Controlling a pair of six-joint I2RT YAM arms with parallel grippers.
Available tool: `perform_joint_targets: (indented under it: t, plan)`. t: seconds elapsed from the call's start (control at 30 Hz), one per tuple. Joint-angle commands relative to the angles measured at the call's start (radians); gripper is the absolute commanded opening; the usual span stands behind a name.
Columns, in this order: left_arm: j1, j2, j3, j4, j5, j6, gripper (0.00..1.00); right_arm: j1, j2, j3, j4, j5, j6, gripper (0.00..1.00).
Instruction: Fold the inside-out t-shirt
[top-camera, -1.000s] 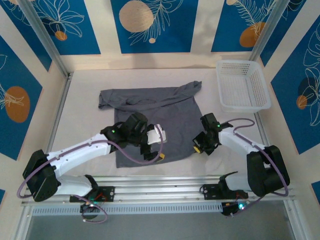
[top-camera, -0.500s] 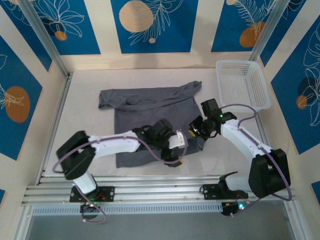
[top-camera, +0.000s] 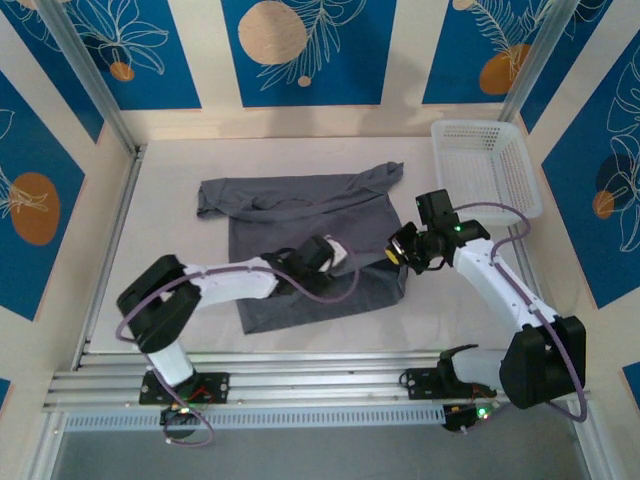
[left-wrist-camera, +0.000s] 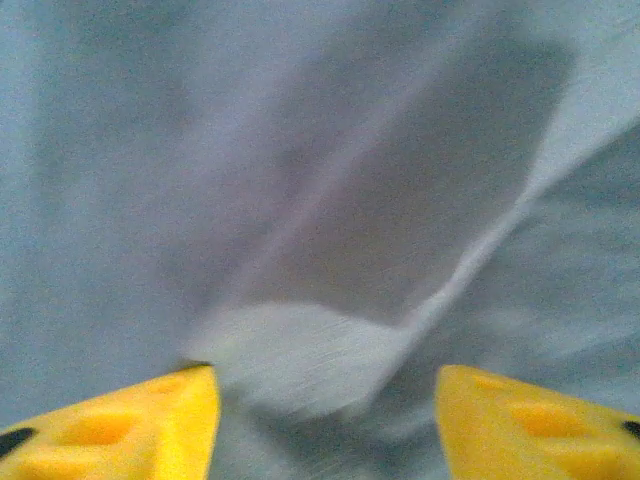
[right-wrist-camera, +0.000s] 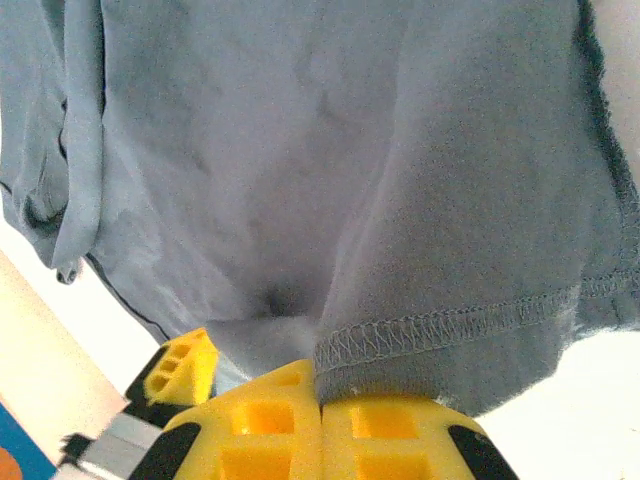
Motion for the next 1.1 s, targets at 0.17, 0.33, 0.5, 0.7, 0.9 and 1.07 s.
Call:
perform_joint_targets:
  t: [0.17, 0.33, 0.5, 0.7, 0.9, 1.07]
  plan:
    - [0.123, -0.106, -0.115, 0.077, 0.269, 0.087, 0.45, -0.019, -0.013, -0.002, -0.031, -0.033, -0.036, 0.0]
    - [0.139, -0.1, -0.115, 0.11, 0.599, 0.103, 0.85, -0.027, -0.012, 0.0, -0.028, -0.047, -0.046, 0.0]
    - [0.136, -0.039, -0.094, 0.124, 0.417, 0.068, 0.99, -0.025, -0.009, 0.005, -0.014, -0.073, -0.051, 0.0]
    - [0.14, 0.007, -0.083, 0.154, 0.23, 0.072, 0.67, -0.032, -0.011, 0.018, -0.023, -0.064, -0.056, 0.0]
    - [0.164, -0.153, -0.049, 0.072, 0.47, 0.004, 0.0, -0.061, -0.044, 0.0, -0.032, -0.022, -0.136, 0.0]
    - [0.166, -0.214, 0.023, -0.034, 0.54, -0.06, 0.0, 0.123, -0.16, -0.055, 0.09, 0.146, -0.418, 0.44]
